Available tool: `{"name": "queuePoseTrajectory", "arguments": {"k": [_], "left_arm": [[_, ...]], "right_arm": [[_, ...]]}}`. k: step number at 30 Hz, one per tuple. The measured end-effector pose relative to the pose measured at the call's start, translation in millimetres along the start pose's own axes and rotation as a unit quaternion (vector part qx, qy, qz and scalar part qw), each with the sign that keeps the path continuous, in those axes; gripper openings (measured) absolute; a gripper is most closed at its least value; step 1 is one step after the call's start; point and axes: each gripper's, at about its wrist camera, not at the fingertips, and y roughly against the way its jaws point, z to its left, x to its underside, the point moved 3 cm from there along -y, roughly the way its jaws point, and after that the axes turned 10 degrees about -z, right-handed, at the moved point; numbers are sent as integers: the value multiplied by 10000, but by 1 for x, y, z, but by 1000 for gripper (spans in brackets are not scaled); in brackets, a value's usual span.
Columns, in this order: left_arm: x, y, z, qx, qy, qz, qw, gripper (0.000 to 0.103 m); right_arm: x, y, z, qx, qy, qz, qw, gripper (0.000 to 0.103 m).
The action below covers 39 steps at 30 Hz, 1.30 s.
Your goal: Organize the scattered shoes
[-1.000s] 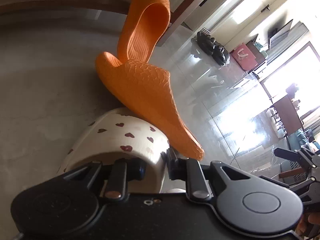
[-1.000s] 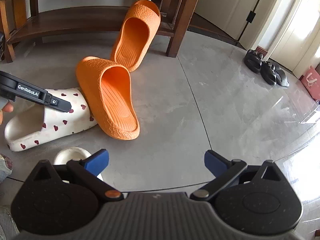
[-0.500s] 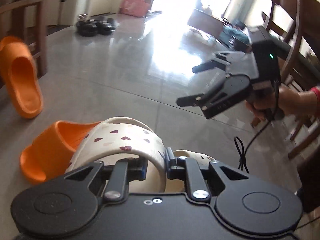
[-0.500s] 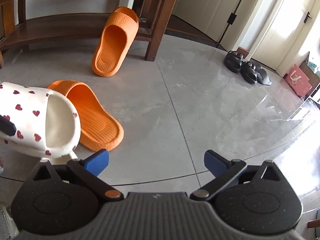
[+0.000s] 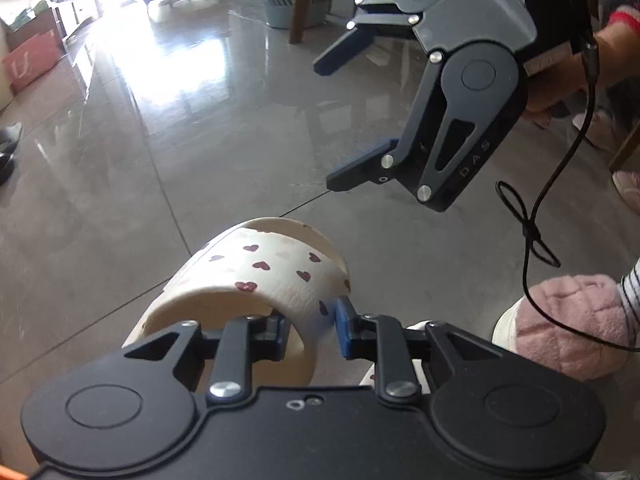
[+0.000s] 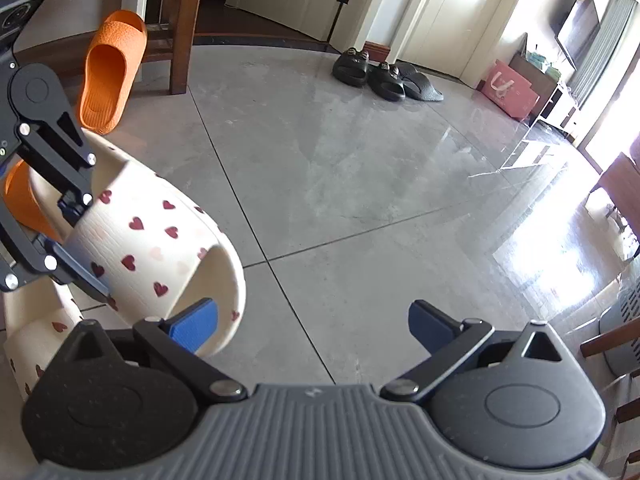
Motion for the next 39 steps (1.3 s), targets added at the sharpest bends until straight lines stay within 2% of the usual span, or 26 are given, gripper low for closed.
{"name": "queuePoseTrajectory", "arguments": {"k": [2,5,13,16,18,20,23,25,26,28,30,31,32,34,36,38,39], "left_arm": [[2,-12,-6,-22,-240,137,9996,30],[11,-25,-10,-64,-237,223,9994,31],[43,-25,11,-341,878,-44,9955,30],[54,-12,4,-780,974,-164,9921,30],[65,4,3,-1088,1179,-285,9866,31],[82,26,18,-1571,1646,-463,9727,35],[123,71,26,-3032,2605,-501,9153,43],[146,97,29,-3645,3061,-415,8785,45],[157,111,30,-3879,3345,-410,8579,45],[180,138,32,-4290,3943,-426,8116,45],[194,161,33,-4507,4353,-453,7780,45],[201,170,36,-4521,4561,-509,7648,45],[208,179,39,-4504,4755,-577,7535,45],[224,187,48,-4257,5154,-926,7380,50],[236,191,51,-3943,5366,-1173,7368,56],[246,186,62,-3656,5435,-1196,7461,59],[249,184,64,-3641,5444,-1172,7465,59]], "right_arm": [[3,0,-3,13,-39,37,10000,102],[4,-2,-1,1,-16,66,10000,102],[4,-9,16,-211,61,186,9996,102],[1,-9,25,-326,84,156,9993,102],[-2,-9,29,-385,124,128,9991,102],[-6,-9,36,-451,183,80,9988,102],[-12,-11,44,-578,236,20,9981,102],[-18,-12,53,-679,286,-31,9973,102],[-20,-13,58,-731,311,-46,9968,102],[-26,-15,72,-899,397,-102,9951,102],[-32,-16,85,-1051,468,-136,9933,102],[-35,-17,92,-1122,501,-148,9923,102],[-38,-18,99,-1202,534,-173,9912,102],[-43,-16,109,-1313,631,-254,9890,102],[-47,-15,118,-1414,714,-310,9869,102],[-50,-13,125,-1506,783,-342,9849,103],[-52,-13,128,-1552,817,-358,9838,103]]}}
